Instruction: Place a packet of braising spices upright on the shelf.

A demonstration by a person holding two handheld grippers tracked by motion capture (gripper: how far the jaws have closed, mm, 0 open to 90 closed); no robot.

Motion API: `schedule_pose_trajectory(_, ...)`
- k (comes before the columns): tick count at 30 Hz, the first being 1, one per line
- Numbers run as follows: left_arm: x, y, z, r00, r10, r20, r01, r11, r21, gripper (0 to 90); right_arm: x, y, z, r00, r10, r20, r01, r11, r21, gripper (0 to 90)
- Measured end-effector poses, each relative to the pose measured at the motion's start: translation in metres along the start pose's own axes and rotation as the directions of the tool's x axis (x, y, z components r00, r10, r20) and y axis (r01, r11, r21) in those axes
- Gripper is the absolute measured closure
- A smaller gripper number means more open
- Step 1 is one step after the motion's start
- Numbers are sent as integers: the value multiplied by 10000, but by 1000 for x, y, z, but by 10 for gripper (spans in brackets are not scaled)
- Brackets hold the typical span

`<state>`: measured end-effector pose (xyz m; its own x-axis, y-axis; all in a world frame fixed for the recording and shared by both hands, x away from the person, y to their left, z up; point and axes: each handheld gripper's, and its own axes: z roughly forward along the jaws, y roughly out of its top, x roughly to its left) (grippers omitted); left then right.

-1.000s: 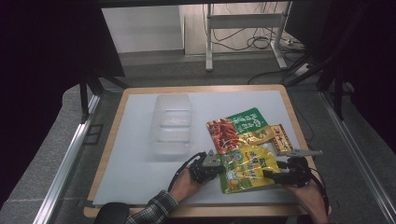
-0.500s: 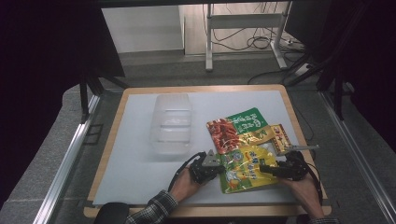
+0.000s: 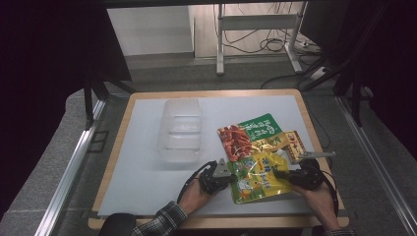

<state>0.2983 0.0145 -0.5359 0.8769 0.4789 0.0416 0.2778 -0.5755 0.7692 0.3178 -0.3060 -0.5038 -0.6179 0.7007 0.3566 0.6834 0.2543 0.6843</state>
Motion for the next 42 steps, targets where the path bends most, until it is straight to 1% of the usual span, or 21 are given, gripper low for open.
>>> schedule_pose_trajectory(1,-1,1,-3,9999,87,-82,-87,9999,-54,898,1,0,-1,10000,-29,29,29,10000,-26,867)
schedule_pose_trajectory(4,-2,2,-8,9999,12,-113,-15,9997,-232,898,3,1,-3,10000,-68,-9,68,9999,-97,870)
schedule_pose_trajectory(5,-2,2,-12,9997,18,-235,-27,9993,-366,887,4,3,-5,9999,-129,-66,128,9997,-201,872)
schedule_pose_trajectory(6,-2,2,-14,9998,-10,-221,2,9992,-401,851,5,3,-6,9998,-178,-64,176,9996,-212,873)
schedule_pose_trajectory(9,0,0,-21,9996,-205,-171,195,9981,-582,813,8,5,-8,9995,-296,-54,295,9992,-272,876)
schedule_pose_trajectory(11,1,0,-23,9996,-243,-161,233,9978,-614,794,9,5,-9,9995,-328,-42,327,9990,-300,876)
schedule_pose_trajectory(12,1,-1,-26,9993,-336,-134,326,9970,-705,759,12,7,-11,9989,-476,-54,474,9983,-339,877)
schedule_pose_trajectory(13,1,-1,-26,9993,-336,-134,326,9970,-705,744,12,7,-11,9989,-476,-54,474,9983,-339,877)
schedule_pose_trajectory(14,2,-1,-30,9993,-360,-81,353,9965,-751,714,15,9,-13,9982,-600,-22,598,9975,-375,877)
schedule_pose_trajectory(17,1,-2,-33,9993,-355,-121,345,9964,-770,671,19,11,-15,9971,-763,5,762,9962,-422,875)
schedule_pose_trajectory(18,1,-2,-35,9993,-352,-148,339,9962,-797,671,19,11,-15,9971,-763,5,762,9962,-422,875)
schedule_pose_trajectory(19,1,-3,-39,9992,-372,-168,357,9959,-833,631,22,13,-17,9961,-882,7,881,9950,-473,874)
schedule_pose_trajectory(20,1,-3,-39,9992,-372,-168,357,9959,-833,614,22,13,-17,9961,-882,7,881,9950,-473,874)
schedule_pose_trajectory(21,1,-4,-41,9990,-421,-170,405,9955,-857,614,23,13,-18,9958,-913,24,913,9947,-479,875)
schedule_pose_trajectory(22,1,-5,-44,9985,-490,-224,468,9948,-907,552,26,15,-19,9950,-1002,55,1004,9937,-503,874)
schedule_pose_trajectory(26,0,-7,-54,9971,-542,-538,481,9928,-1096,455,32,19,-21,9935,-1133,139,1139,9918,-572,874)
schedule_pose_trajectory(29,-1,-10,-59,9963,-588,-634,510,9916,-1190,386,36,21,-22,9933,-1149,126,1155,9914,-617,875)
schedule_pose_trajectory(31,-1,-12,-61,9961,-563,-675,478,9913,-1224,353,37,23,-22,9927,-1196,124,1201,9910,-599,877)
schedule_pose_trajectory(33,-2,-14,-62,9953,-531,-808,436,9923,-1156,331,39,26,-22,9926,-1213,87,1216,9910,-555,879)
schedule_pose_trajectory(39,-3,-20,-67,9936,-824,-775,721,9892,-1280,261,45,38,-22,9894,-1449,-85,1443,9884,-470,882)
schedule_pose_trajectory(42,-2,-25,-69,9922,-967,-789,854,9871,-1357,212,49,44,-22,9878,-1547,-188,1533,9863,-613,882)
